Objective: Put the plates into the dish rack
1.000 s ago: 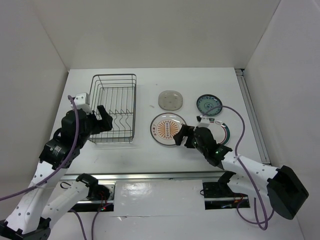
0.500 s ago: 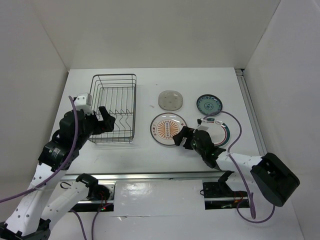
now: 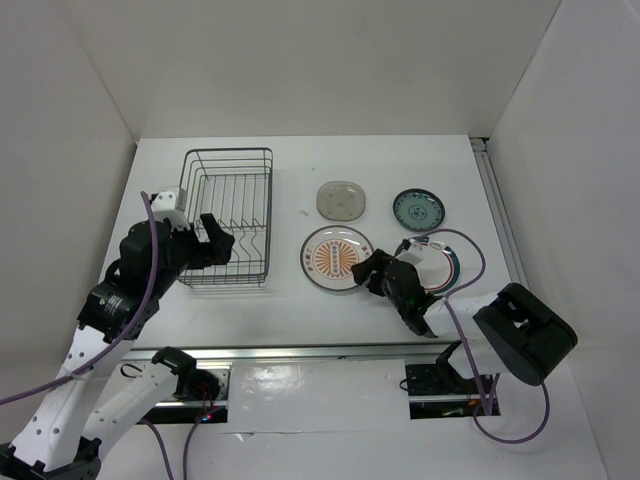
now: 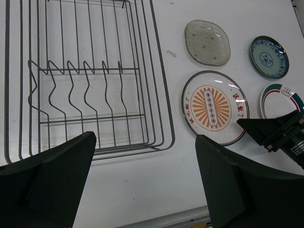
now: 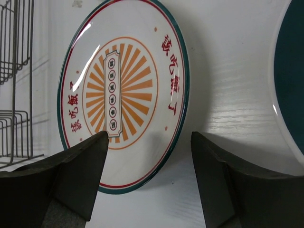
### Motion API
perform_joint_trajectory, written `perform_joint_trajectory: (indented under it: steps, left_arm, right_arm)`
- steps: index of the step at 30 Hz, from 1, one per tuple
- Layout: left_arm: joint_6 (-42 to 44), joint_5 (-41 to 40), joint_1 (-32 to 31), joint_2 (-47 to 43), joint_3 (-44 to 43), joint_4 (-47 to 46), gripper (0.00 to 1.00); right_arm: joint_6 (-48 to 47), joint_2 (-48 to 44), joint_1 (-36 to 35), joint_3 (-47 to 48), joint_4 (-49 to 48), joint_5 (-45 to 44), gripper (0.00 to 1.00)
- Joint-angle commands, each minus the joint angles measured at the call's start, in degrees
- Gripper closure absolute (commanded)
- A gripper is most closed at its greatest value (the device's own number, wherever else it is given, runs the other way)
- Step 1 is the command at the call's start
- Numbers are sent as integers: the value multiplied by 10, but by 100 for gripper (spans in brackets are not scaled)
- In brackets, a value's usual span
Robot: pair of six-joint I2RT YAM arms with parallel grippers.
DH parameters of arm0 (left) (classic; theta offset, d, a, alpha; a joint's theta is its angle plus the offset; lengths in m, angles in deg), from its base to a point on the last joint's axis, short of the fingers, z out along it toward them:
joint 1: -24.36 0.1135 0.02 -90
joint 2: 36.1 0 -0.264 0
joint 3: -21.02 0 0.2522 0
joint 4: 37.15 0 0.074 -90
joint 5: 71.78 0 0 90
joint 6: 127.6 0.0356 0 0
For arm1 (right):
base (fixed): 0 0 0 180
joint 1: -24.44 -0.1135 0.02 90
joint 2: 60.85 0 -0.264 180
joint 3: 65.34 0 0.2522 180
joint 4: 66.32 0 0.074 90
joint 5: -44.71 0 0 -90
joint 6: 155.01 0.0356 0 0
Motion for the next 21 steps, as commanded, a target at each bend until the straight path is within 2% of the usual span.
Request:
perform_joint_trajectory:
  steps: [1,3,7,11,14,15,16,19,21]
  left_arm:
    - [17,15,3,-8,3,-25,1]
    - [17,20,3,-8,3,-25,1]
    - [17,33,3,-8,3,-30,1]
    - [17,33,3,-13,9,-30,1]
    - [17,33,3,-13,9,-30,1]
    - [17,33,3,-13,9,-30,1]
    - [17,33,3,-13,9,-30,1]
    - [17,33,3,-13,9,-30,1]
    - [17,38,3,-13,9,-30,1]
  right_arm:
    - [44,27,11,-13,-23,-33,24]
    - [64,33,11,-13,-16,-41,35]
    - [97,44,11,-7,23,-64,42]
    - [108,75,11,-7,4,-64,51]
    - [121,101,16,-1,-13,-52,64]
    - [121,107,16,-1,-13,-52,64]
    - [121,113,16,-1,-19,-52,70]
    - [147,124,21,6,-13,-52,100]
    - [154,118,21,6,-6,-52,100]
